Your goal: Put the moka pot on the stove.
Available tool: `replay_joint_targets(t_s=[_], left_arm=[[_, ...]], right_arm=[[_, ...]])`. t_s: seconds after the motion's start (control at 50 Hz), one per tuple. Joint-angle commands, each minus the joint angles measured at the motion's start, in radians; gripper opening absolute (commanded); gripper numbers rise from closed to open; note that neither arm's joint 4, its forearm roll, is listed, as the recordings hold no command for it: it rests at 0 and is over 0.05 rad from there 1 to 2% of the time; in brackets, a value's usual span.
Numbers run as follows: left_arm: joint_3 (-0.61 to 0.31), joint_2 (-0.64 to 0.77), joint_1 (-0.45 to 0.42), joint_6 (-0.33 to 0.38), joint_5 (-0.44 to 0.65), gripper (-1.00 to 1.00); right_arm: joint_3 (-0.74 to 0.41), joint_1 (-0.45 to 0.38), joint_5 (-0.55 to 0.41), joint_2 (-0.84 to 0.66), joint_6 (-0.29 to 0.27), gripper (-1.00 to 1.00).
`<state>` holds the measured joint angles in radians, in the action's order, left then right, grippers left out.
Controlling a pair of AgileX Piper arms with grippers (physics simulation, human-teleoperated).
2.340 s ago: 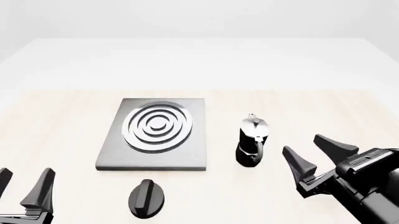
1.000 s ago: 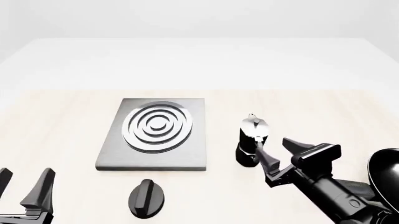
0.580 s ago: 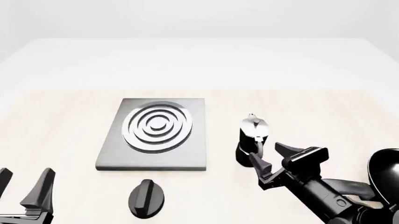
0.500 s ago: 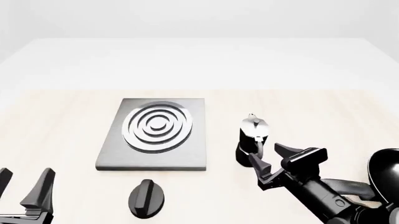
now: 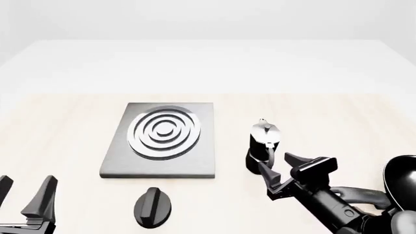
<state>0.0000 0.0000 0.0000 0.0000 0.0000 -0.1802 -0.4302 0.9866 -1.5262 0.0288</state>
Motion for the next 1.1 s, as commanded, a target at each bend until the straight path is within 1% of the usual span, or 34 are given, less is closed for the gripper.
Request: replay_joint_targets(t_s=[0.02,1.1], left_arm=[[0.000,0.000,0.000,0.000,0.000,1.00],[0.000,0.000,0.000,0.000,0.000,1.00]], right_arm=[[0.000,0.002,0.032,-0.040,0.006,1.00],[-0.010,0.003,0.084,-0.108,0.010,1.00]])
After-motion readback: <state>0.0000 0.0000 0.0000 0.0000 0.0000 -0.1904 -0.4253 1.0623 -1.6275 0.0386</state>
